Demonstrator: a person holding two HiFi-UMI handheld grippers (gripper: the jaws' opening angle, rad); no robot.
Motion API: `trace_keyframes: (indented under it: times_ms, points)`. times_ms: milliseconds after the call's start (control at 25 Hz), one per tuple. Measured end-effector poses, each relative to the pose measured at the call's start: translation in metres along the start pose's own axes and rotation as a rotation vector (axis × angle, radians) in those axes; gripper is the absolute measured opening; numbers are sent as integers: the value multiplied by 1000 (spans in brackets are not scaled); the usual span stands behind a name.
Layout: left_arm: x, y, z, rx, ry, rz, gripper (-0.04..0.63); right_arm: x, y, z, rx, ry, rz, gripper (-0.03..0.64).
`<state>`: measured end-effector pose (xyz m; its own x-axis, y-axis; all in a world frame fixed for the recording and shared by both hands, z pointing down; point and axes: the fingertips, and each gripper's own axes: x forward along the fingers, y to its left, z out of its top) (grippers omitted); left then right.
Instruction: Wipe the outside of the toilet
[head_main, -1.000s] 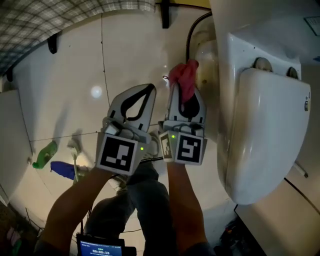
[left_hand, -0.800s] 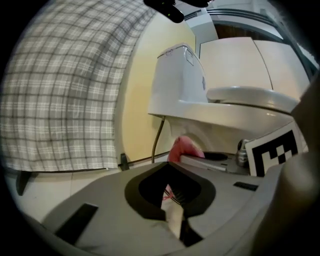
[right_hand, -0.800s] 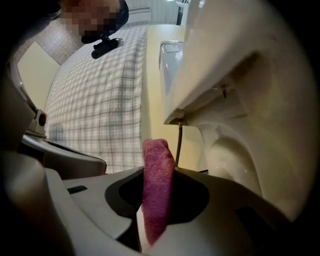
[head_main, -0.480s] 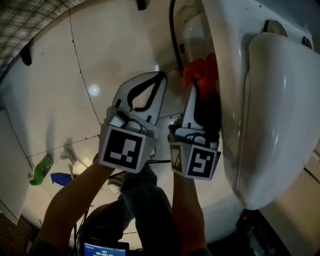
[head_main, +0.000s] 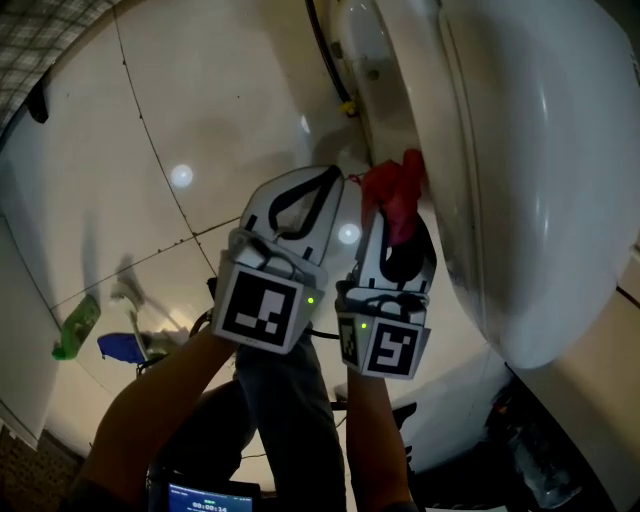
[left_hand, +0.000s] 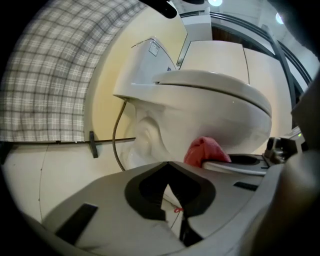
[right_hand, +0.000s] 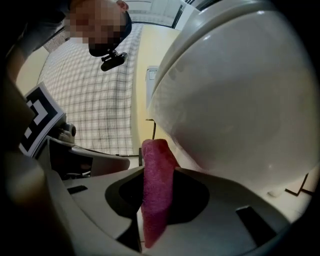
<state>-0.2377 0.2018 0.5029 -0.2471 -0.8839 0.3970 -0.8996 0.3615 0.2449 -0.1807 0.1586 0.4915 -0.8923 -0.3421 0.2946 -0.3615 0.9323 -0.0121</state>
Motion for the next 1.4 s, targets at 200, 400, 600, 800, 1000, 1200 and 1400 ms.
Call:
trace_keyframes:
  times_ms: [200,400,600,800,1000,1200,1400]
  points:
    - [19,39,-7,-13,13,50,11,56,27,-7,53,-12,82,87]
    - [61,109,-3,-18,3,137,11,157,43,-9,49,-43,162,87]
    - [107,158,2,17,-51,169,11,242,34,-20,77,-18,152,87]
    - [123,156,-13,-9,-40,165,11,254,18,-41,86,1,130,87]
    - [109,109,-41,4,18,109,11,185,-6,-72,91,69,79,87]
    - [81,31,-59,-19,83,45,11,93,-27,-88,125,127,16,87]
    - [46,-24,-69,1,120,-17,11,22,-40,-97,139,158,-43,87]
